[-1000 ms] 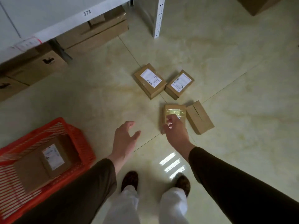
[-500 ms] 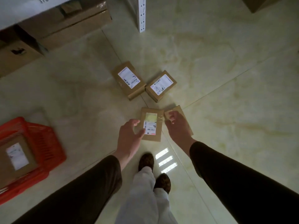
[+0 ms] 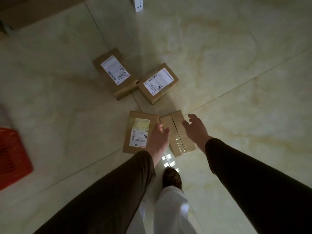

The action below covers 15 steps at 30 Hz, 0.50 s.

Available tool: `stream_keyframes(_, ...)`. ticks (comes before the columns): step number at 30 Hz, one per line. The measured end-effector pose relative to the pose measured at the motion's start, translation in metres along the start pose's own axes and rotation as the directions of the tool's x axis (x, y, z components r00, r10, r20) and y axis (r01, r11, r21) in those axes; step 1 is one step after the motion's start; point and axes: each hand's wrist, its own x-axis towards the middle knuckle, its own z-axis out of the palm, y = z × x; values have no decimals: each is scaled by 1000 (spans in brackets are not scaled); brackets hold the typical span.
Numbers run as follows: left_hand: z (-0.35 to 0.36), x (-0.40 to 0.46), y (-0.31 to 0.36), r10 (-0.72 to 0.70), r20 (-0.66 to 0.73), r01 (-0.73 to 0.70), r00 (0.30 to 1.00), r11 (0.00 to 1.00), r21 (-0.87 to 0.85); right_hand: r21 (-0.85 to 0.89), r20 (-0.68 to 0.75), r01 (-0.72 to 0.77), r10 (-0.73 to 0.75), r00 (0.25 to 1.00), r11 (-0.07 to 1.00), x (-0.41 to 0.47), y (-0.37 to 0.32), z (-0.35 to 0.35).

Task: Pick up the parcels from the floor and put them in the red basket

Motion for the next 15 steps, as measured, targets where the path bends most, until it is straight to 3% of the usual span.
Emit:
stream_keyframes(9,52,78,-42,-238,27,238,971,971,19,-39,230,-175,180,956,984,78,64,36)
stream_keyframes(15,59,83,-43,-279,45,282,959,940,-191,6,223,-156,150,963,988,84,73,42)
